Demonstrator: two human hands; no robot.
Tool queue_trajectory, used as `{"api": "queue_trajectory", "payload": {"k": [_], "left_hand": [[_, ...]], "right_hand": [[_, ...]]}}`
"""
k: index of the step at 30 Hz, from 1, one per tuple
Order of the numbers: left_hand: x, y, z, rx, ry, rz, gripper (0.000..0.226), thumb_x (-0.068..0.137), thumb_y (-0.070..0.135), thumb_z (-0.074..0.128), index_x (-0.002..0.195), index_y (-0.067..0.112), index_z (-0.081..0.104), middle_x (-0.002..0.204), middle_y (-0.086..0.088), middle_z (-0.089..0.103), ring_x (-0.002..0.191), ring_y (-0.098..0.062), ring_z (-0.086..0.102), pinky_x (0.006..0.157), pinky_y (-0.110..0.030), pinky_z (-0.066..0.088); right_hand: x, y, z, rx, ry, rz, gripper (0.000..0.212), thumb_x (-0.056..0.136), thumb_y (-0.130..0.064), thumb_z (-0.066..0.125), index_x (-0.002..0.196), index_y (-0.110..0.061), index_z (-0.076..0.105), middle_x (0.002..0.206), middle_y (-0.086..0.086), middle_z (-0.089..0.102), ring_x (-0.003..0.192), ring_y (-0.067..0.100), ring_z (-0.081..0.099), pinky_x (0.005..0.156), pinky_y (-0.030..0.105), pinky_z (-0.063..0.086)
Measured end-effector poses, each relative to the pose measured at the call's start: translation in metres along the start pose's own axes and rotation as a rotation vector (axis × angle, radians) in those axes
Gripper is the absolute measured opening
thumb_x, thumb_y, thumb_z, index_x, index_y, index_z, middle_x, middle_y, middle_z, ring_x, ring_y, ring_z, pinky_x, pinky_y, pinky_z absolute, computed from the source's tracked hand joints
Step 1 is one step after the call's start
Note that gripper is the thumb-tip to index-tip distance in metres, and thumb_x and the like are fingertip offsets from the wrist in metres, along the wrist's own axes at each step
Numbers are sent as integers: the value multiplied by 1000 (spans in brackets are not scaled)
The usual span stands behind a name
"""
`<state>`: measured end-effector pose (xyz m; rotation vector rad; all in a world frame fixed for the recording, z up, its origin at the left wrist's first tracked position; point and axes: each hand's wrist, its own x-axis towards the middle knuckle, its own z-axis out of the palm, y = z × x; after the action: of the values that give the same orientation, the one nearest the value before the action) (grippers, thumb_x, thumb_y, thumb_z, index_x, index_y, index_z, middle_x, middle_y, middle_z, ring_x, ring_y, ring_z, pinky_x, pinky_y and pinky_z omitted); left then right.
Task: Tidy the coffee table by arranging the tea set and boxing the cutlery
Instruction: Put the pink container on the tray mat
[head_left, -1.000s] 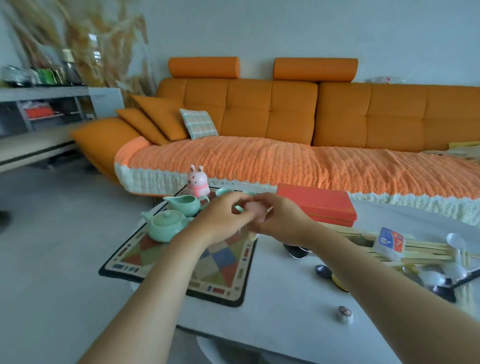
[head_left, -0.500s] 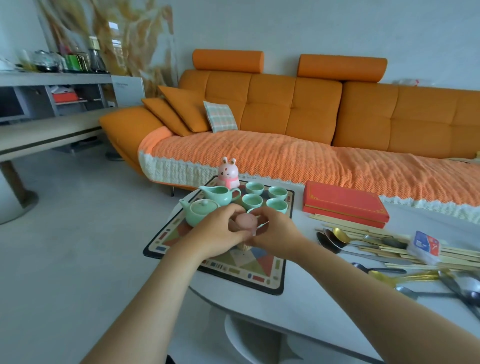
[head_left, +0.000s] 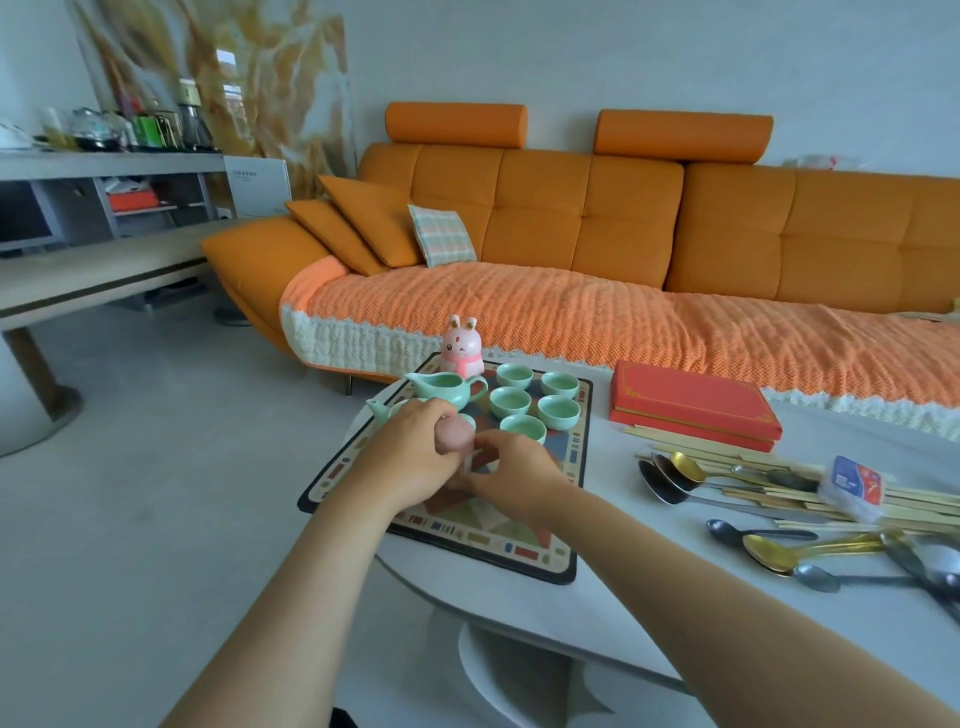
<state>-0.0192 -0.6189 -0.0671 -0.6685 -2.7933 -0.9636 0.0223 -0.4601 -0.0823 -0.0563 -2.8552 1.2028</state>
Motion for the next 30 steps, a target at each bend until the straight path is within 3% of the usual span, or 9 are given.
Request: {"api": "queue_trajectory", "payload": {"k": [3, 6, 11, 16, 21, 24, 27, 30], "left_hand": [[1, 1, 0, 97, 18, 14, 36, 84, 42, 61, 117, 34, 54, 116, 11, 54, 107, -17, 53, 84, -38, 50], [3, 11, 1, 141, 78, 51, 50, 83, 39, 63, 131, 29, 50, 129, 6, 48, 122, -21, 39, 95, -39, 43], [11, 63, 14, 29, 170, 199, 41, 87, 32, 64, 127, 26, 55, 119, 8, 51, 117, -17, 39, 95, -34, 40], [27, 128, 64, -126, 36, 232, 39, 90, 30, 62, 127, 28, 52, 112, 11, 56, 105, -13, 53, 88, -35, 47], [39, 185, 124, -134, -121, 291, 40, 92, 28, 60, 130, 24, 51, 114, 8, 55, 103, -14, 51, 84, -30, 42], [43, 211, 159, -101, -222, 332, 39, 93, 29, 59, 131, 24, 51, 114, 9, 52, 106, -15, 52, 87, -32, 46], [45, 234, 187, -43, -319, 374, 40, 95, 29, 56, 134, 24, 50, 128, 6, 51, 120, -17, 48, 95, -37, 45], [47, 249, 205, 9, -351, 418, 42, 95, 30, 56, 136, 24, 49, 135, 4, 49, 126, -18, 44, 97, -36, 41]], "right_hand": [[1, 4, -5, -13, -63, -13, 48, 82, -34, 72, 128, -28, 60, 110, -12, 66, 87, 3, 60, 67, 14, 45], [-1, 10, -16, -25, -57, -10, 48, 84, -28, 69, 131, -26, 58, 114, -12, 65, 98, 8, 60, 81, 19, 46], [-16, 27, -57, -28, 48, -5, 35, 85, -24, 66, 120, -28, 63, 105, -12, 66, 91, 7, 61, 69, 17, 45], [-39, 66, -117, -114, 233, 3, 30, 87, -20, 61, 115, -27, 66, 96, -15, 68, 79, 5, 60, 70, 22, 44], [-71, 123, -183, -228, 382, 179, 33, 87, -19, 58, 118, -29, 62, 107, -12, 65, 89, 14, 63, 79, 29, 51], [-92, 155, -220, -381, 383, 310, 43, 87, -23, 60, 129, -30, 56, 123, -5, 59, 104, 17, 56, 90, 34, 49], [-108, 186, -247, -548, 332, 435, 59, 82, -37, 63, 138, -34, 46, 141, 4, 46, 126, 26, 44, 104, 43, 39], [-117, 210, -258, -573, 257, 522, 73, 80, -42, 62, 146, -32, 33, 147, 9, 39, 131, 32, 38, 108, 49, 32]]}}
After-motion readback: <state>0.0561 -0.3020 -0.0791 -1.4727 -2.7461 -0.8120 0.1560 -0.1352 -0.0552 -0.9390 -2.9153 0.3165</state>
